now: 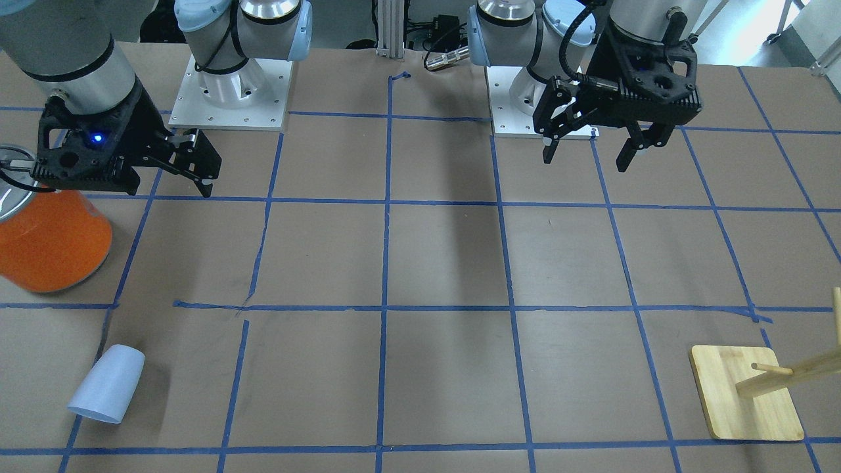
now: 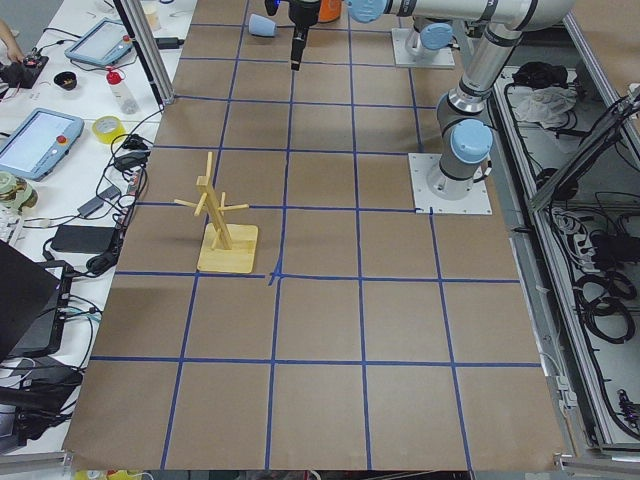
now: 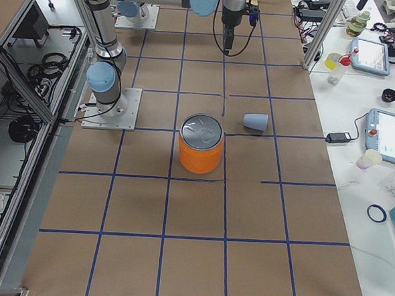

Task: Flip cup
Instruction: 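Lower the right gripper over the upside-down light-blue cup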

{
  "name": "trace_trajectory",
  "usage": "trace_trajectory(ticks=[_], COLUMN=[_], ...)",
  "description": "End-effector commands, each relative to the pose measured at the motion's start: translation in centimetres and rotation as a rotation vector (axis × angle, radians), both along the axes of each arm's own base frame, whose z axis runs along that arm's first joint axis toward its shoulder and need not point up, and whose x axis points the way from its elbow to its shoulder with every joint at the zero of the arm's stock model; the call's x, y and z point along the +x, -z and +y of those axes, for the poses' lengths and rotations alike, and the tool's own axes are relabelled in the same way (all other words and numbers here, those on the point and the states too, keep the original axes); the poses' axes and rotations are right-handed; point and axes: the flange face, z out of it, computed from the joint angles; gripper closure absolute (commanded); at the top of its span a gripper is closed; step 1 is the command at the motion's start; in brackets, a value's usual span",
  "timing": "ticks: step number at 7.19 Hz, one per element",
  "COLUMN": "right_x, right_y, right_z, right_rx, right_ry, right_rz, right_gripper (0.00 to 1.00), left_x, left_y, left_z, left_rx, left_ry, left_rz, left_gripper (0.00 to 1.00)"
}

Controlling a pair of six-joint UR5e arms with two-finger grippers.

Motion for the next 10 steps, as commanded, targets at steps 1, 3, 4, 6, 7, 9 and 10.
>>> trace_trajectory(ticks=[1, 3, 4, 6, 7, 9, 10], right_x=[0.0, -0.3, -0.3, -1.9, -2.0, -2.1, -2.3], right_y=[0.0, 0.1, 0.2, 0.7, 0.5, 0.8, 1.3], right_z=[-0.2, -0.5, -0.5, -0.9, -1.1, -1.1, -1.5], right_rx=[-0.018, -0.019, -0.018, 0.000, -0.009, -0.002, 0.001], right_ry=[-0.004, -0.001, 0.001, 0.039, 0.042, 0.042, 0.046], right_rz=[-0.002, 0.003, 0.003, 0.002, 0.001, 0.018, 0.011], right_gripper=[0.00, 0.00, 0.00, 0.00, 0.00, 0.00, 0.00], left_x=[0.0, 0.0, 0.0, 0.0, 0.0, 0.0, 0.0], left_y=[0.0, 0.1, 0.0, -0.1, 0.0, 0.1, 0.1], left_z=[0.0, 0.0, 0.0, 0.0, 0.0, 0.0, 0.0], left_rx=[0.000, 0.001, 0.000, -0.002, 0.000, 0.001, 0.001], left_ry=[0.000, 0.000, 0.000, 0.000, -0.001, -0.002, -0.002], left_rz=[0.001, 0.001, 0.003, 0.003, 0.003, 0.005, 0.005], left_gripper=[0.00, 0.00, 0.00, 0.00, 0.00, 0.00, 0.00])
